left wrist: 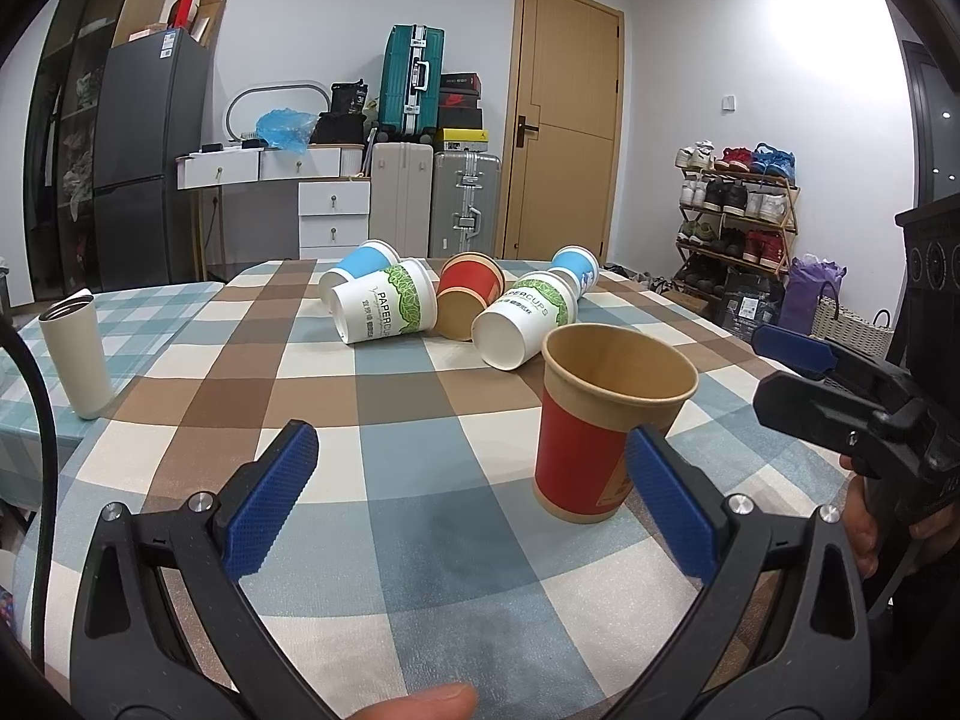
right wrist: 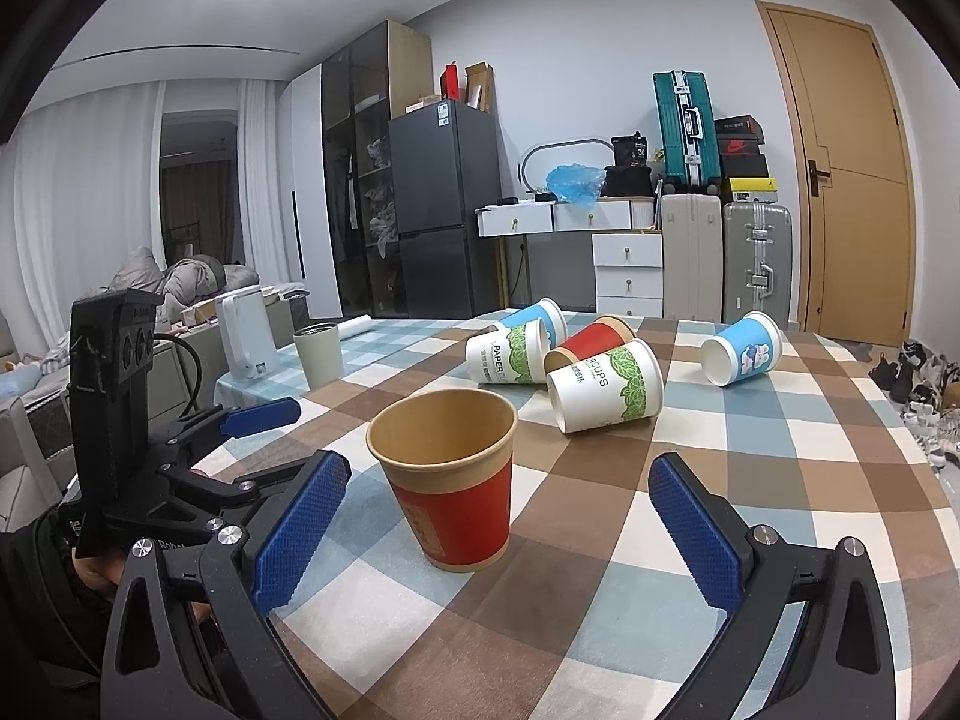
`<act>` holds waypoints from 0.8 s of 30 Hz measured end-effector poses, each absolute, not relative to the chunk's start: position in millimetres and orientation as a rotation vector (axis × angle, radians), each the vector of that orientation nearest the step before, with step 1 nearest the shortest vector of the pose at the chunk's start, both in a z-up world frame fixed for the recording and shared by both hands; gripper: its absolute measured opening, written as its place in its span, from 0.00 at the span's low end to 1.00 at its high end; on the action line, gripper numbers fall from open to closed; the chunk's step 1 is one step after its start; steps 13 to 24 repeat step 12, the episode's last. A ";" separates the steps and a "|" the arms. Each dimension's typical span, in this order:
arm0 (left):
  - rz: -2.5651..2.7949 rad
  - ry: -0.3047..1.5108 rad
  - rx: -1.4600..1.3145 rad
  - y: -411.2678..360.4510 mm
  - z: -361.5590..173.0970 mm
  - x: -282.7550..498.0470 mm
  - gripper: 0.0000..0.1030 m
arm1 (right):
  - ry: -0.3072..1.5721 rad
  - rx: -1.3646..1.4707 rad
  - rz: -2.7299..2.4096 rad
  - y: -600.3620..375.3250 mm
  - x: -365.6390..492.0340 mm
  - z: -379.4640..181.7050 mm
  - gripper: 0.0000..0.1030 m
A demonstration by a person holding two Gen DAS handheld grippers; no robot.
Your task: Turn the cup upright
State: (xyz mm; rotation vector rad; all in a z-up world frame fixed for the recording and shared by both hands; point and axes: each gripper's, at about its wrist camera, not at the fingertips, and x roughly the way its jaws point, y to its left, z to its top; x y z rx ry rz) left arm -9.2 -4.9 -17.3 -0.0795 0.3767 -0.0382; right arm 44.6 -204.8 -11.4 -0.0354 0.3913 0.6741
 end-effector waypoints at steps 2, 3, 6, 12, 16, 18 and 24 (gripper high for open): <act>-0.037 0.377 -0.079 -4.9 -17.4 -9.2 0.99 | 0.393 -0.038 0.675 -204.0 44.1 -12.9 1.00; -0.038 0.377 -0.078 -4.9 -17.4 -9.3 0.99 | 0.394 -0.038 0.676 -203.9 44.3 -12.9 1.00; -0.037 0.376 -0.078 -4.9 -17.3 -9.2 0.99 | 0.396 -0.042 0.677 -203.6 44.0 -13.9 1.00; -0.037 0.377 -0.078 -4.3 -17.5 -9.9 0.99 | 0.401 -0.047 0.681 -202.9 43.9 -14.0 1.00; -0.037 0.377 -0.078 -4.3 -17.5 -9.9 0.99 | 0.401 -0.047 0.681 -202.9 43.9 -14.0 1.00; -0.037 0.377 -0.078 -4.3 -17.5 -9.9 0.99 | 0.401 -0.047 0.681 -202.9 43.9 -14.0 1.00; -0.037 0.377 -0.078 -4.3 -17.5 -9.9 0.99 | 0.401 -0.047 0.681 -202.9 43.9 -14.0 1.00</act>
